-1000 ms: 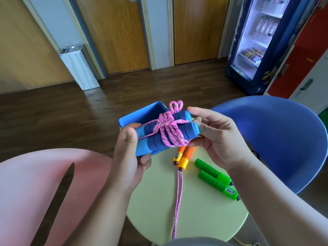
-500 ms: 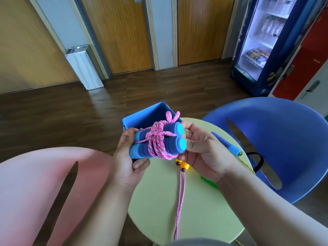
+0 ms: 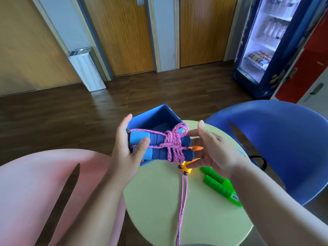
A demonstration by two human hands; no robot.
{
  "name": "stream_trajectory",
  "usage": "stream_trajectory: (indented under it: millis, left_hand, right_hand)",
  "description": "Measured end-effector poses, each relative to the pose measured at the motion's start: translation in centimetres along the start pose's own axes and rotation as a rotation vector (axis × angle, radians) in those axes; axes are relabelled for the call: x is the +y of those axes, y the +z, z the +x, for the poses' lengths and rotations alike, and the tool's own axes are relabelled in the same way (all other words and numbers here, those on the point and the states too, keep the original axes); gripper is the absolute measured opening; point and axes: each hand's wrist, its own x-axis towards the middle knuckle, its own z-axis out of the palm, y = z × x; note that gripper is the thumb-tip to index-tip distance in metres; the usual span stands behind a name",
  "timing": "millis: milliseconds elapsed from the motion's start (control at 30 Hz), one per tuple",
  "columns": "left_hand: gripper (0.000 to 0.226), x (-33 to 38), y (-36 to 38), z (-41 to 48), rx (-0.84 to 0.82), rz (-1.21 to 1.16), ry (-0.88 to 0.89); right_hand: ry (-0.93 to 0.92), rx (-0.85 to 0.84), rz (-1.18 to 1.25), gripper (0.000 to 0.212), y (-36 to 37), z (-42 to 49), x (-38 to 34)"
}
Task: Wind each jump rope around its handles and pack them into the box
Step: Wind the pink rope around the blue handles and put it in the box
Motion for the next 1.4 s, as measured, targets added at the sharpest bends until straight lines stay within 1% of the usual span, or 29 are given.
stream_trajectory:
  millis: [67, 100, 133, 200, 267, 300, 333, 367, 400, 433, 467, 500, 533, 567, 600, 633, 667, 700, 733, 800, 867, 967, 1033, 1067, 1100, 1200, 1300, 1400]
  left_hand:
    - [0.08, -0.5, 0.6, -0.2, 0.008, -0.007, 0.029]
    - [0.082, -0.6, 1.2, -0.4, 0.022, -0.061, 0.006]
    - [0.078, -0.6, 1.8, -0.5, 0.052, -0.133, -0.048]
    - [0.069, -0.4, 2.6, -0.6, 0.11, -0.353, -0.236]
    - [0.078, -0.3, 2.8, -0.4, 0.146, -0.62, -0.513]
    - [0.076, -0.3, 2.8, -0.3, 0.147, -0.713, -0.64]
    - [0.065, -0.4, 2.8, -0.4, 0.138, -0.758, -0.719]
    - [0.047, -0.3, 2.9, -0.6, 0.11, -0.783, -0.748]
    - [0.026, -0.3, 3.2, -0.8, 0.092, -0.768, -0.744]
    - [0.011, -0.1, 3.5, -1.2, 0.11, -0.734, -0.728]
    - [0.013, -0.4, 3.9, -1.6, 0.137, -0.71, -0.694]
    - [0.018, -0.5, 4.2, -2.0, 0.162, -0.714, -0.659]
    - [0.021, -0.7, 4.5, -2.3, 0.189, -0.711, -0.606]
    - [0.025, -1.0, 4.8, -2.6, 0.224, -0.669, -0.555]
    - [0.03, -1.1, 5.1, -2.9, 0.242, -0.57, -0.503]
    - [0.032, -1.0, 5.4, -3.1, 0.248, -0.447, -0.479]
    - [0.027, -1.0, 5.7, -3.3, 0.237, -0.349, -0.479]
    - [0.019, -0.7, 6.1, -3.5, 0.207, -0.297, -0.507]
    - [0.012, -0.3, 6.5, -3.7, 0.163, -0.279, -0.551]
    - [0.016, 0.0, 7.4, -4.1, 0.127, -0.269, -0.624]
    - [0.022, 0.1, 8.4, -4.6, 0.189, -0.297, -0.678]
    - [0.028, 0.4, 9.3, -5.2, 0.292, -0.392, -0.748]
    - [0.025, 0.1, 9.6, -5.3, 0.319, -0.379, -0.733]
    - [0.025, 0.1, 9.7, -5.2, 0.328, -0.353, -0.703]
    - [0.027, 0.1, 9.8, -5.0, 0.336, -0.324, -0.664]
    - [0.031, 0.9, 10.3, -4.1, 0.373, -0.254, -0.561]
    - [0.029, 1.6, 11.3, -3.6, 0.415, -0.23, -0.536]
    - [0.024, 1.9, 12.5, -3.3, 0.438, -0.278, -0.548]
  right_hand:
    - [-0.1, 0.13, -0.104, 0.033, 0.9, 0.3, 0.1]
    - [-0.159, 0.198, -0.143, 0.024, 1.4, 0.6, 0.3]
    - [-0.216, 0.246, -0.151, 0.016, 1.5, 0.8, 0.6]
    - [-0.337, 0.283, -0.109, 0.009, 1.5, 1.0, 1.0]
    - [-0.446, 0.279, -0.15, 0.007, 0.8, 1.0, 1.4]
    - [-0.492, 0.269, -0.199, 0.012, 0.5, 0.9, 1.6]
    - [-0.53, 0.243, -0.206, 0.017, 0.4, 0.8, 2.0]
    - [-0.552, 0.224, -0.175, 0.022, 0.3, 0.9, 2.3]
    - [-0.554, 0.194, -0.084, 0.026, 0.5, 0.9, 2.6]
    - [-0.527, 0.177, -0.004, 0.028, 0.6, 0.9, 2.8]
    - [-0.486, 0.175, 0.04, 0.025, 0.8, 1.1, 3.2]
    - [-0.434, 0.191, 0.014, 0.019, 1.0, 1.3, 3.7]
    - [-0.373, 0.214, -0.062, 0.016, 1.0, 1.7, 4.2]
    - [-0.303, 0.233, -0.171, 0.024, 0.7, 2.2, 4.9]
    - [-0.246, 0.247, -0.281, 0.038, 0.4, 2.7, 5.6]
    - [-0.212, 0.268, -0.37, 0.05, 0.2, 2.9, 6.0]
    - [-0.218, 0.292, -0.415, 0.057, 0.0, 3.2, 6.3]
    - [-0.237, 0.319, -0.436, 0.055, -0.3, 3.3, 6.6]
    - [-0.262, 0.333, -0.434, 0.048, -0.4, 3.3, 6.6]
    - [-0.311, 0.334, -0.41, 0.028, -0.7, 3.2, 6.3]
    - [-0.335, 0.246, -0.393, 0.019, -1.3, 3.2, 5.9]
    - [-0.295, 0.062, -0.423, 0.025, -2.3, 3.4, 5.3]
    - [-0.294, -0.008, -0.384, 0.025, -2.9, 3.5, 5.3]
    - [-0.307, 0.002, -0.339, 0.025, -3.1, 3.4, 5.3]
    - [-0.311, 0.055, -0.278, 0.025, -3.2, 3.4, 5.5]
    - [-0.318, 0.294, -0.084, 0.024, -2.7, 3.0, 5.9]
    - [-0.411, 0.409, -0.069, 0.02, -2.7, 3.0, 6.0]
    - [-0.493, 0.48, -0.042, 0.018, -3.5, 3.1, 5.9]
